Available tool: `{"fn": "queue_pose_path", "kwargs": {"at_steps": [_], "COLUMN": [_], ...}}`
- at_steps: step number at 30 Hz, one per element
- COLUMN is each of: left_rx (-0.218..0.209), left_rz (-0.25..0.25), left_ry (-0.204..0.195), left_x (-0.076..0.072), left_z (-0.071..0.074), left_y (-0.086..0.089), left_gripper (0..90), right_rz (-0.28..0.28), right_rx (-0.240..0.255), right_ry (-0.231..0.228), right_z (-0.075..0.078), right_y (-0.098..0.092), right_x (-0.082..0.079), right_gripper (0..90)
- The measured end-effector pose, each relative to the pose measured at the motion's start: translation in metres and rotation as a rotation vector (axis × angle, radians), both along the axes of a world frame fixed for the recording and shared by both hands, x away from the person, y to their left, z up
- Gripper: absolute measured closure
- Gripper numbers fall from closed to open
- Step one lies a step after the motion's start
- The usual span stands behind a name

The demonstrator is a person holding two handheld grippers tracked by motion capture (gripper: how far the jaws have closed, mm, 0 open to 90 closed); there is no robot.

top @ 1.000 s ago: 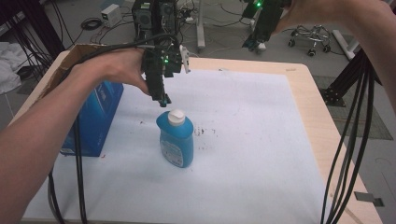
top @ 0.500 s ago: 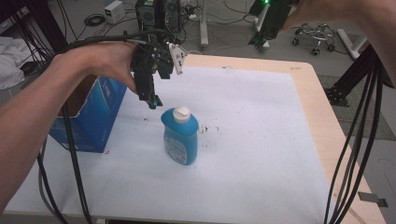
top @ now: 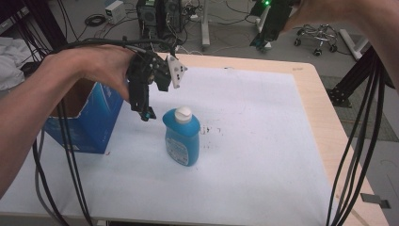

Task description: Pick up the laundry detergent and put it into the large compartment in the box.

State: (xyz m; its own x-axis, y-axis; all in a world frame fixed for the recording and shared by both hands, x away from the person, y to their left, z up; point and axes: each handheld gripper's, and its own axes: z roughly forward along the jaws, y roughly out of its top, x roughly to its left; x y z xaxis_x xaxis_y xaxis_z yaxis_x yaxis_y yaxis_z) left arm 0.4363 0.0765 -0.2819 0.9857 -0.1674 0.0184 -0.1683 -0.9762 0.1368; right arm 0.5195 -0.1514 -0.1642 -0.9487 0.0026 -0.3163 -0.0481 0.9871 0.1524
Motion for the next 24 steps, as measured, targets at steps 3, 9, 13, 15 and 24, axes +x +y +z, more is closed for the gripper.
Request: {"fn": "queue_pose_path", "kwargs": {"at_steps": [3,9,13,15,24], "left_rx": [-0.018,-0.041,-0.031,-0.038,-0.084], "left_rz": [-0.027,-0.074,-0.104,-0.12,-0.189], "left_ry": [0.004,0.022,0.027,0.029,0.056], "left_x": [-0.005,-0.011,-0.016,-0.02,-0.027], "left_z": [0.003,0.005,0.004,0.004,0.002], "left_y": [-0.004,-0.01,-0.016,-0.019,-0.033], "left_gripper": [14.9,14.9,14.9,15.0,15.0], "right_rz": [0.0,0.003,-0.001,-0.003,0.003], "right_rx": [0.0,-0.002,-0.003,-0.004,-0.006], "right_ry": [0.003,0.002,0.002,0.002,0.006], "right_z": [0.0,-0.001,0.0,-0.001,-0.002], "right_y": [0.001,0.001,0.0,0.0,0.002], "right_x": [0.0,-0.001,-0.001,0.0,0.0], "right_gripper": [11.9,11.9,11.9,11.9,11.9]}}
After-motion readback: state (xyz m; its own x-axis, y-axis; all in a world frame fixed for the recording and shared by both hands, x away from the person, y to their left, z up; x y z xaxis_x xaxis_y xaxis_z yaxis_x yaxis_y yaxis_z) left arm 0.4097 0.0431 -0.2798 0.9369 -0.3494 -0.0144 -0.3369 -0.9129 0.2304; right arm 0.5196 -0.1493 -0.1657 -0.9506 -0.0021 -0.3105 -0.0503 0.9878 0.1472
